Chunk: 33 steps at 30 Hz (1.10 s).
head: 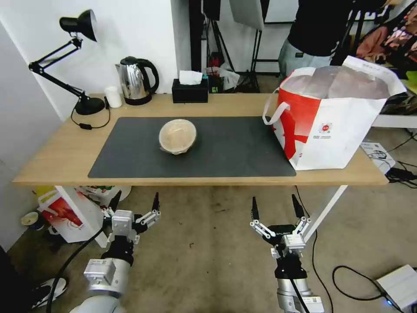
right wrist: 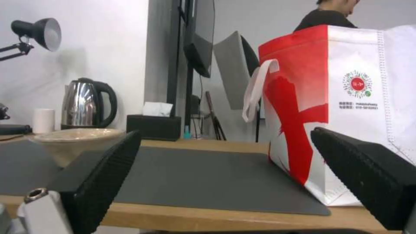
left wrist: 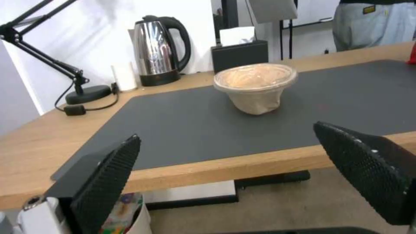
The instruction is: Pick up the trash from the table and place it into the takeout bag.
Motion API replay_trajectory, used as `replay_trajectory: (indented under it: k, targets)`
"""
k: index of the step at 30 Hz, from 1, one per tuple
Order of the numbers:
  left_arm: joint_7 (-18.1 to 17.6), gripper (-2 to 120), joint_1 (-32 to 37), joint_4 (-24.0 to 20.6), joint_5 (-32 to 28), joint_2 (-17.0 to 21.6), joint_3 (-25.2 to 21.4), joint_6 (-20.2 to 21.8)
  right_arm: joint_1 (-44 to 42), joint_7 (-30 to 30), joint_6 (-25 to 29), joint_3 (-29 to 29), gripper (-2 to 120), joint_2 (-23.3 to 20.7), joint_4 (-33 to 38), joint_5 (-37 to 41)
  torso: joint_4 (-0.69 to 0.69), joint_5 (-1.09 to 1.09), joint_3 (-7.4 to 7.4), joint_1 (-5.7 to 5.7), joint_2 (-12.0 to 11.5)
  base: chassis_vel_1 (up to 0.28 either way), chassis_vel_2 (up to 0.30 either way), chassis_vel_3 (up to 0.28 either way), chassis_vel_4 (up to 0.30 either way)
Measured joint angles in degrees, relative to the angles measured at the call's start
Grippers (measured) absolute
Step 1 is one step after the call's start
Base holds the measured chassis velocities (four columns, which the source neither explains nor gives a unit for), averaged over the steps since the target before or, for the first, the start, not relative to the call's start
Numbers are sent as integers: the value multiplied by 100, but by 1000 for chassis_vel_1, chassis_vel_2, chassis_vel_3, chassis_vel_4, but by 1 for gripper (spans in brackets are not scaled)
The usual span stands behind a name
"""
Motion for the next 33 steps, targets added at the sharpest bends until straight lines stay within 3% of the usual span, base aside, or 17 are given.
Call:
replay_trajectory:
  k: [7,16,20,21,29,33]
  targets:
    - [-11,100,3,0,0,-2,2,-29,0,1,0,0,100,0,0,0,0,0,0,0,0,0,0,0,0]
    - [-369,100,106,-206,-39,-134,104,-739,0,1,-1,-1,100,-1,2,0,-2,-3,0,0,0,0,0,0,0]
    - [-741,100,219,-470,-148,-280,224,-1511,-1,1,-1,-1,100,0,2,0,0,1,0,0,0,0,0,0,0]
    - [-741,100,219,-470,-148,-280,224,-1511,-1,1,-1,-1,100,0,2,0,0,1,0,0,0,0,0,0,0]
    - [-1361,100,402,-894,-331,-522,417,-2790,-1,1,-1,0,100,0,4,1,1,1,0,0,1,0,0,0,0]
    - [-1405,100,417,-918,-348,-537,432,-2879,-1,1,-1,0,100,0,5,0,0,0,0,0,1,0,0,0,0]
